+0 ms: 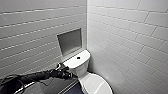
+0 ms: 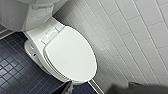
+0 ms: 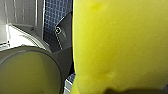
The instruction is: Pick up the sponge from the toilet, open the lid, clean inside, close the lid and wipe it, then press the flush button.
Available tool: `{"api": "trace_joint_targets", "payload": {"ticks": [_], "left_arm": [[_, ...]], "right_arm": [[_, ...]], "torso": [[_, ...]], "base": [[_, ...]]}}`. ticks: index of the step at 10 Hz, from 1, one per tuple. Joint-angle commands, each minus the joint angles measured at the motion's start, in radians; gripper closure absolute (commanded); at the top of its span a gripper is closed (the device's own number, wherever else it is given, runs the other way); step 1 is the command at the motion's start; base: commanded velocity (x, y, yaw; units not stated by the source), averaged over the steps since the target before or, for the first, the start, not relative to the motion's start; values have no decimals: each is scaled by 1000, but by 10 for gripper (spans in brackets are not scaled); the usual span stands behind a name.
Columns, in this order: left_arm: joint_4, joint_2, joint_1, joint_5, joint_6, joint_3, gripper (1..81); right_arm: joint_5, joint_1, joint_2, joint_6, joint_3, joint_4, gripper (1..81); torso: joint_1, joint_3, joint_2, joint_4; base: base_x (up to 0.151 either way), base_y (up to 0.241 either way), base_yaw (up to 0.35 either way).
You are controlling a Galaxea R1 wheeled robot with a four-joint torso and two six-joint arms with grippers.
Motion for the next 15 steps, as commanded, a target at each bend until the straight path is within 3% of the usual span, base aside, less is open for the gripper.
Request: {"api": "trace_joint_targets", "payload": {"ticks": [1, 4, 7, 11, 15], "left_arm": [[-28, 10, -183, 71, -35, -59, 10], [-27, 68, -252, 103, -38, -127, 10], [-19, 168, -284, 88, -129, -206, 10], [-21, 286, -329, 89, -139, -328, 10], [-24, 386, -367, 86, -154, -449, 10]], "right_arm": [[-59, 5, -26, 0, 38, -13, 811], [-59, 8, -26, 0, 44, -14, 811], [-41, 11, -26, 0, 55, -13, 811], [-41, 13, -24, 0, 59, -13, 811], [-30, 8, -23, 0, 59, -16, 811]], "torso": [[0, 0, 0, 0], [0, 0, 0, 0], [0, 0, 0, 0], [0, -1, 0, 0], [0, -77, 0, 0]], "base": [[0, 0, 0], [0, 0, 0], [0, 0, 0], [0, 0, 0], [0, 0, 0]]}}
